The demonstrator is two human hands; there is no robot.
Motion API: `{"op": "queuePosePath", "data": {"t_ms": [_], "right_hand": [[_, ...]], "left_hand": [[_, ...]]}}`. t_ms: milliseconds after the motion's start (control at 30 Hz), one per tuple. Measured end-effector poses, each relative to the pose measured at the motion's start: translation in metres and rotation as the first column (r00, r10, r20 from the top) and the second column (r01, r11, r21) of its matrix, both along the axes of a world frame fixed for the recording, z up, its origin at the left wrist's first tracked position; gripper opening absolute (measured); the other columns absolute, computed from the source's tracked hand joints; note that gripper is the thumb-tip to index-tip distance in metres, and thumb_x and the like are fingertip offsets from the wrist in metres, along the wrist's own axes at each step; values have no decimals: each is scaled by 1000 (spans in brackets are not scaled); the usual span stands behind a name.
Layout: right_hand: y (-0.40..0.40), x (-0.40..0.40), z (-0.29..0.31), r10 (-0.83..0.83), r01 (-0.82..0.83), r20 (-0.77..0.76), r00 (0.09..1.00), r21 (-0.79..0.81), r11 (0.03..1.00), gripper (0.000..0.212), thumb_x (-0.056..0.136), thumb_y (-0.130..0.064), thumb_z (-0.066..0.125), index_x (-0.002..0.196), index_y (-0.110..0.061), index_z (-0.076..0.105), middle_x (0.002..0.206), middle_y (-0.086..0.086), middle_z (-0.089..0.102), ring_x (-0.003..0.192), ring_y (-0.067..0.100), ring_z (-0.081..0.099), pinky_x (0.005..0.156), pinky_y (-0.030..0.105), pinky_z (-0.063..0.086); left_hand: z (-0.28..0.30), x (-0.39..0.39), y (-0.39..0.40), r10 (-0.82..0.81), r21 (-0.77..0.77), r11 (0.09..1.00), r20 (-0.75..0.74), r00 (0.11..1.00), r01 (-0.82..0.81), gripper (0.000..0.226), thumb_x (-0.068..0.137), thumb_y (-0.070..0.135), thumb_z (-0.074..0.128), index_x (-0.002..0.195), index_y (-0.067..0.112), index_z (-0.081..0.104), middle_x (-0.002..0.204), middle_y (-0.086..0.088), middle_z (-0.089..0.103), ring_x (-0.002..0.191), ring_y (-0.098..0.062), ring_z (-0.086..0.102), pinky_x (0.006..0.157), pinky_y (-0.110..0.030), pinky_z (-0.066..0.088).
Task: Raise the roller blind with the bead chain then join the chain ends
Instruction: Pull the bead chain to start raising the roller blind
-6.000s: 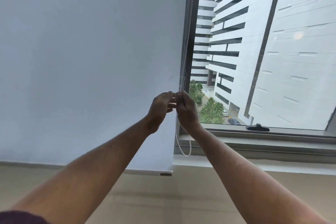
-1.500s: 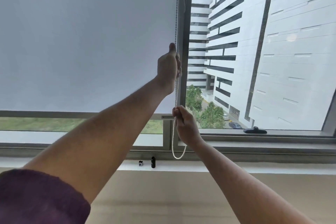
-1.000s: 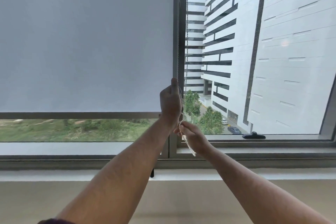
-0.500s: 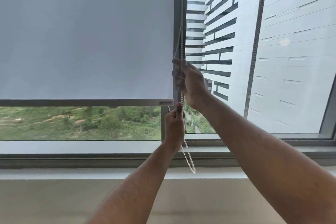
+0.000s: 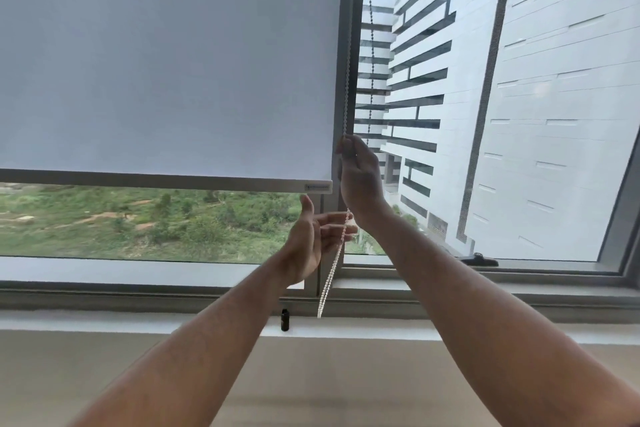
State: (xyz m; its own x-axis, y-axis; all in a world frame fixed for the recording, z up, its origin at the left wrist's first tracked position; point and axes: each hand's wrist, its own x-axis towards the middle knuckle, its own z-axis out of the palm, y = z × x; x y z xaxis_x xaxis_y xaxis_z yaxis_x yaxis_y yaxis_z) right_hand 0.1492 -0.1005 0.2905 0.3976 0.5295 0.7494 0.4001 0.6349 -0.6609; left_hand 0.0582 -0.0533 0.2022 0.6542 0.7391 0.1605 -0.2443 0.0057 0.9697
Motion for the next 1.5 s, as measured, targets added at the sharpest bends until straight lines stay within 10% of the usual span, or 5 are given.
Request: {"op": "queuePosePath", "data": {"t_ms": [200, 467, 600, 967, 1500], "right_hand": [[3, -6, -4, 11, -11, -8, 1000, 12, 1000, 25, 106, -17, 44, 86, -12, 59, 64, -3, 51, 57, 12, 46, 53, 24, 39], [5, -9, -30, -18, 18, 17, 1000, 1, 1000, 33, 108, -16, 43, 78, -26, 54, 51, -19, 46, 51, 3, 34, 53, 18, 30], [2, -3, -46, -21, 21, 30, 999, -21, 1000, 37, 109, -11, 42, 77, -25, 52, 50, -18, 46, 48, 0, 31, 48, 14, 28], [7, 43, -63, -17, 104, 258, 966, -328, 939, 38, 110, -15, 43, 80, -31, 59, 61, -2, 51, 52, 13, 43, 55, 35, 38], [-24, 8, 157, 365, -409, -352, 862, -56, 911, 26, 110, -22, 41, 110, -13, 65, 79, 5, 71, 57, 16, 64, 54, 27, 50]], "left_hand": [[74, -3, 6, 70, 107, 990, 157, 985, -87, 84, 93, 76, 3, 113, 24, 65, 133, -11, 67, 130, -26, 57, 122, -52, 29], [192, 11, -35, 196, 338, 910, 159, 968, -240, 63, 105, 57, 30, 123, 7, 63, 104, -10, 75, 89, -21, 73, 88, -38, 55], [203, 21, -48, 278, 277, 911, 133, 951, -305, 52, 104, 55, 38, 81, 14, 60, 60, 2, 46, 42, -10, 37, 46, -24, 35], [135, 31, -25, 330, 354, 834, 294, 897, -423, 60, 106, 44, 35, 50, 24, 36, 50, -3, 30, 39, -16, 22, 47, -30, 21], [111, 47, -36, 316, 382, 822, 311, 896, -423, 56, 108, 41, 37, 62, 10, 44, 50, -4, 29, 44, -15, 24, 50, -33, 21]]}}
